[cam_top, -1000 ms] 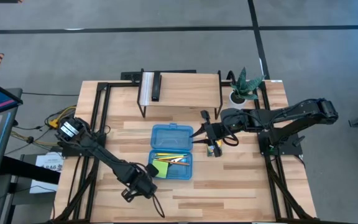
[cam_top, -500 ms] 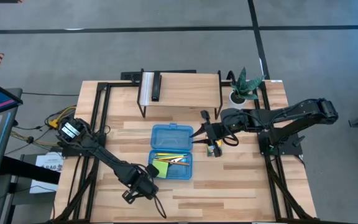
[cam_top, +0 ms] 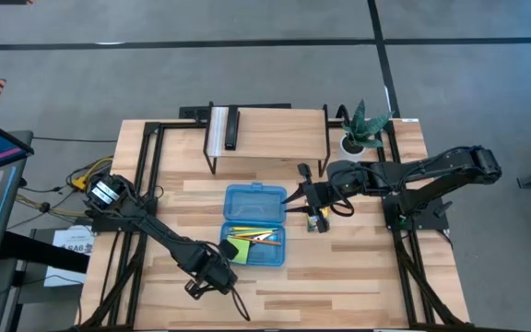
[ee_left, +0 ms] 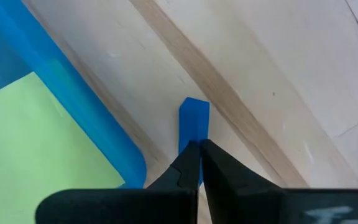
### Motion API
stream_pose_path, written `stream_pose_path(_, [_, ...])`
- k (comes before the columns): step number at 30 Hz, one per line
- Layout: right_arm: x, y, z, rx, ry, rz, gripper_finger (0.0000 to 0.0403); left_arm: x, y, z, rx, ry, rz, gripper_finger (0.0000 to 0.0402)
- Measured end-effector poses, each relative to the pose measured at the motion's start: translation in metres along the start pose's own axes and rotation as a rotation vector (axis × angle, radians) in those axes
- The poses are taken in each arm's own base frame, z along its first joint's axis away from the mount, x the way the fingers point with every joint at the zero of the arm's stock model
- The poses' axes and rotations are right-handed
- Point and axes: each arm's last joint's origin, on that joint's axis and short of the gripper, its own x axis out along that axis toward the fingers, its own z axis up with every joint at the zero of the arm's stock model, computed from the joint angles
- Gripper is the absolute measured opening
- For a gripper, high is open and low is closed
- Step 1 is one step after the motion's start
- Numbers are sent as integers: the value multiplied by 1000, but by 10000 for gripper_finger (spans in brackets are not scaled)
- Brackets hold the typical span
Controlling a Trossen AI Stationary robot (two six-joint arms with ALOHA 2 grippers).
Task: Pack school essentials
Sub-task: Put the blue eraser into the blue supply box
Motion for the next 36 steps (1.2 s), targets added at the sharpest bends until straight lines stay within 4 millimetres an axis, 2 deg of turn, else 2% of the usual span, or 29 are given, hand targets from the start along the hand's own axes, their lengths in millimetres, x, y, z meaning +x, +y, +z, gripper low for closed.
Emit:
stream_pose_path(18, [0, 0, 0, -1, 0, 0, 120, -1, 8, 0, -8, -4, 16, 0])
stream_pose_path(27, [0, 0, 0, -3, 0, 0, 120, -1, 10, -1, -18, -9, -32, 0])
stream_pose_path(36, [0, 0, 0, -2, 0, 0, 120, -1, 11, -1, -21, -7, -12, 26])
